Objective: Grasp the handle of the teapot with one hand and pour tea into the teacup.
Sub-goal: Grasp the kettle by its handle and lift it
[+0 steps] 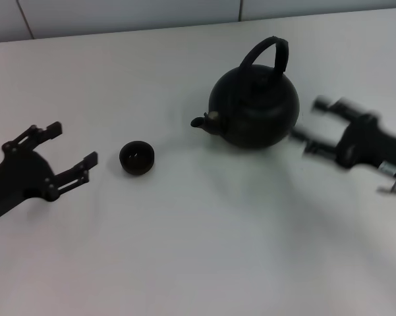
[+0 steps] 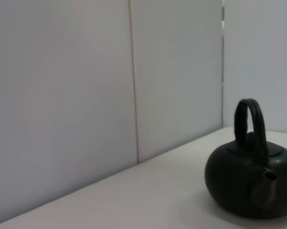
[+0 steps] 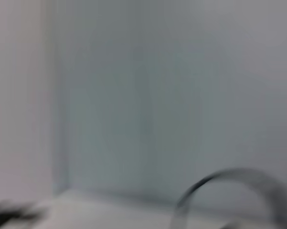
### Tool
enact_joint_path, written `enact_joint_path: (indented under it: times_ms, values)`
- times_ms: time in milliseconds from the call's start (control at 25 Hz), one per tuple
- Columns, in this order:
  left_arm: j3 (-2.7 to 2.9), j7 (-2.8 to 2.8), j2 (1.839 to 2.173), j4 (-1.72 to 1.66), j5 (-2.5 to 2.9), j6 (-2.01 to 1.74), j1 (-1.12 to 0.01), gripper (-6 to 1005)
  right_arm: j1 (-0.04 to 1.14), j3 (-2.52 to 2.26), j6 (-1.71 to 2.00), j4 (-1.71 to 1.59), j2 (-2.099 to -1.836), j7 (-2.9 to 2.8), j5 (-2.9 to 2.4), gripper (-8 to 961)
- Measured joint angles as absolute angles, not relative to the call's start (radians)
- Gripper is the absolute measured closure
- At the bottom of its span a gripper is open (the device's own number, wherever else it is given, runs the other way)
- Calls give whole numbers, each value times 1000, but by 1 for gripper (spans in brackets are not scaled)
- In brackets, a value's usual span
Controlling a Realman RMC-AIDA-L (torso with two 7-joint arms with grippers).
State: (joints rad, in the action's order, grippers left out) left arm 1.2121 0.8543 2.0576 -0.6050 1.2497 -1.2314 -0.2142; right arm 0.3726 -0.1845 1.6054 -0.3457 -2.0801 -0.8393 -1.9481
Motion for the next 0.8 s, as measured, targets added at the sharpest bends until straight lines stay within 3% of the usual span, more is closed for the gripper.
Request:
enact_joint_path:
  times_ms: [280, 800]
  values:
    - [1142, 801, 2063, -597, 1248, -1287, -140, 139, 391, -134, 1470, -264, -2082, -727, -1724, 135]
    - [1141, 801, 2062, -597, 1255, -1299, -140, 139, 523, -200, 1271, -244, -2079, -693, -1723, 135]
